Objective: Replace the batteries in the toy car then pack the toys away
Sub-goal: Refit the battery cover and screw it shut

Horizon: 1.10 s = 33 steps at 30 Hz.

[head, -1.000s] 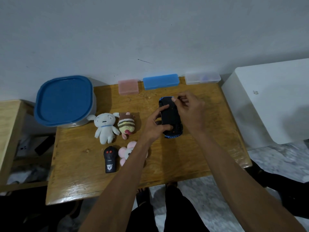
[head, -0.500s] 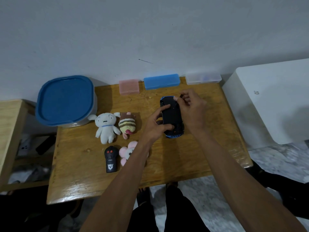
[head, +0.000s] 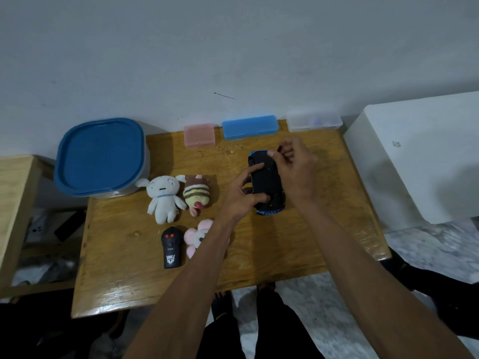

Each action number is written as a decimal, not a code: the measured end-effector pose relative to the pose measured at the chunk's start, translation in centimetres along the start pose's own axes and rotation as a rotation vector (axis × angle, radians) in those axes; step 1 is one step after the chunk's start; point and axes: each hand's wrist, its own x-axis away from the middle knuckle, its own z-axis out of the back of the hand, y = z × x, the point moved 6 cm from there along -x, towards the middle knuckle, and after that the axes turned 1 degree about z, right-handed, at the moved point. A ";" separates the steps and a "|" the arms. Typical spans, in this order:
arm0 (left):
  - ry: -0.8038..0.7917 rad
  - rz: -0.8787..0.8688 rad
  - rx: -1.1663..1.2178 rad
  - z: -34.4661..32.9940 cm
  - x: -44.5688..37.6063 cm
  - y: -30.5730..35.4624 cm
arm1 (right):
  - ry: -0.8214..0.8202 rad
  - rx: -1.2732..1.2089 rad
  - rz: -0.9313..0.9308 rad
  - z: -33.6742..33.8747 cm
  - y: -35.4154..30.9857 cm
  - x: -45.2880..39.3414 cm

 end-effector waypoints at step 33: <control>0.016 0.039 -0.022 -0.4 -0.7 -0.9 | 0.011 -0.097 -0.112 0.2 2.1 0.6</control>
